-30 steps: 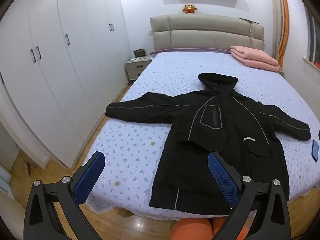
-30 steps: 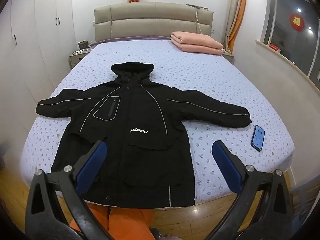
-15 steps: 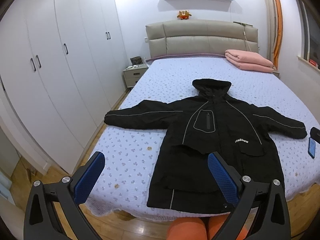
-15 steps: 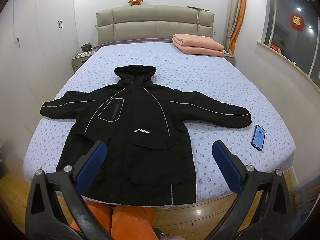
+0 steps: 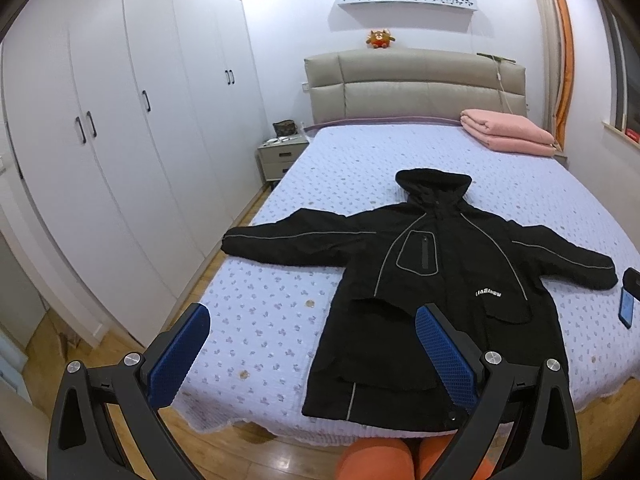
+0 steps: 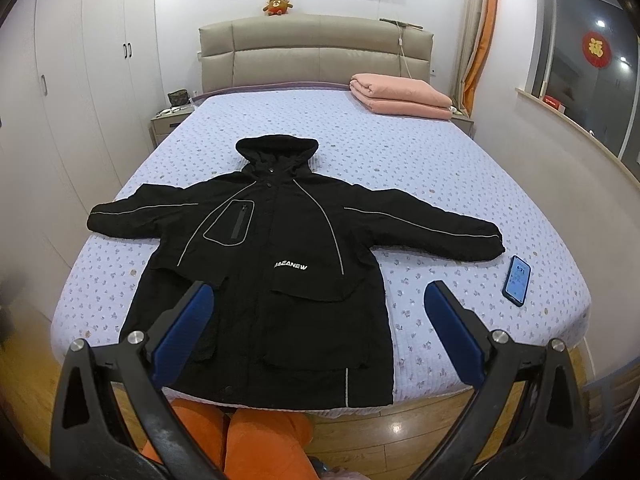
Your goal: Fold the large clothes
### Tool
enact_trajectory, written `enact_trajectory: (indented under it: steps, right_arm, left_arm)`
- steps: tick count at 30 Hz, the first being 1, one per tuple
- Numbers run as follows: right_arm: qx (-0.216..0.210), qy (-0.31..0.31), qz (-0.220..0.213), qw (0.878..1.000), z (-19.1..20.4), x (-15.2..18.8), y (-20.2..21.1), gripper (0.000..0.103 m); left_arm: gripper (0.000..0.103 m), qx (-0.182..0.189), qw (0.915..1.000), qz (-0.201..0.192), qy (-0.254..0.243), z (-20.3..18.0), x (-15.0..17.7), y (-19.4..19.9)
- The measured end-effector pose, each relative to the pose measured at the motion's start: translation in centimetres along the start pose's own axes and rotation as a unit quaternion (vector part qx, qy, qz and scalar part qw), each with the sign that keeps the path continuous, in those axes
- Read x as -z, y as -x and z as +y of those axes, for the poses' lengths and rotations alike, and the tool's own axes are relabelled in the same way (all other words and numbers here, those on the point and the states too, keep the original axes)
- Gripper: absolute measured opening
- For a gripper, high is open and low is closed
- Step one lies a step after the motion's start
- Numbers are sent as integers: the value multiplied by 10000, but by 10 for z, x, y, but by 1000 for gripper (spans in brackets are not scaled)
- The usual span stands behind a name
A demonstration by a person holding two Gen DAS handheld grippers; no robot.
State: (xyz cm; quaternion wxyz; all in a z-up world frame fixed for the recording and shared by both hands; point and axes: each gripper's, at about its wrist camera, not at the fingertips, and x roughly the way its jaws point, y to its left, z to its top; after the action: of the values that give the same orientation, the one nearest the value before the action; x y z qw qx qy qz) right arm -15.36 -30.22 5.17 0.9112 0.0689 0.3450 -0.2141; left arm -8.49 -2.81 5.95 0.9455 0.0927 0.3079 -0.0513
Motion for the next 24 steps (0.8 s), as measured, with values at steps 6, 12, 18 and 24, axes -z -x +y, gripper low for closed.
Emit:
enact_trajectory:
  steps: [6,12,18,24]
  right_arm:
    - [-29,-58,28,10000,-1,0,6,103]
    - [34,-50,-101,9999,1,4,21,103]
    - [241,-4,-242,9994,3,7,39,103]
    - [390,-49,-388,9985,-1,8,50,103]
  left_arm:
    - [102,-23,10000,-80,18,3,0,9]
    - [102,35,9998,-178,8,5,3,20]
    - [102,117,9994,-323,-70,7,6,36]
    - [102,141,9985,-515,-125,11,3,50]
